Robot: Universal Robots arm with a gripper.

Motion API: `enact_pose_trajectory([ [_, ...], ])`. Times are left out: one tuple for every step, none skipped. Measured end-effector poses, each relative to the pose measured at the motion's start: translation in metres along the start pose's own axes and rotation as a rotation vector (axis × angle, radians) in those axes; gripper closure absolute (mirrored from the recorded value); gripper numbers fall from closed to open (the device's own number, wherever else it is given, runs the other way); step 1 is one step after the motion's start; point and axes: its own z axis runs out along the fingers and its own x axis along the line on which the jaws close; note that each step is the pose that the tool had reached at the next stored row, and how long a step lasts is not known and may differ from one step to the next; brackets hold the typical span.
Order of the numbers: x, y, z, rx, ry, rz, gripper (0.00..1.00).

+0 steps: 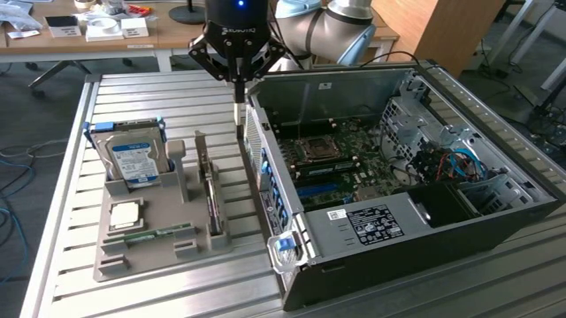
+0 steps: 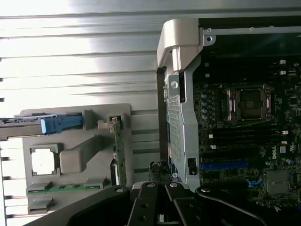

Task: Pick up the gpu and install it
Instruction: 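Reach for the gpu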

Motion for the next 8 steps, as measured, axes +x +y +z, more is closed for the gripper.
enact_pose_trajectory([
  [0.0006, 0.0000, 0.0000, 0.0000, 0.0000, 0.000, 0.89],
  [0.0012, -0.0001, 0.0000, 0.0000, 0.0000, 0.000, 0.89],
  [0.0018, -0.0001, 0.0000, 0.0000, 0.0000, 0.000, 0.89],
  [0.0025, -0.0002, 0.0000, 0.0000, 0.0000, 0.000, 0.89],
  [0.0030, -0.0002, 0.0000, 0.0000, 0.0000, 0.000, 0.89],
  [0.0035, -0.0002, 0.0000, -0.0001, 0.0000, 0.000, 0.89],
  [0.0040, -0.0003, 0.0000, -0.0001, -0.0001, 0.000, 0.89],
  [0.0044, -0.0003, -0.0001, 0.0000, 0.0000, 0.000, 0.89],
])
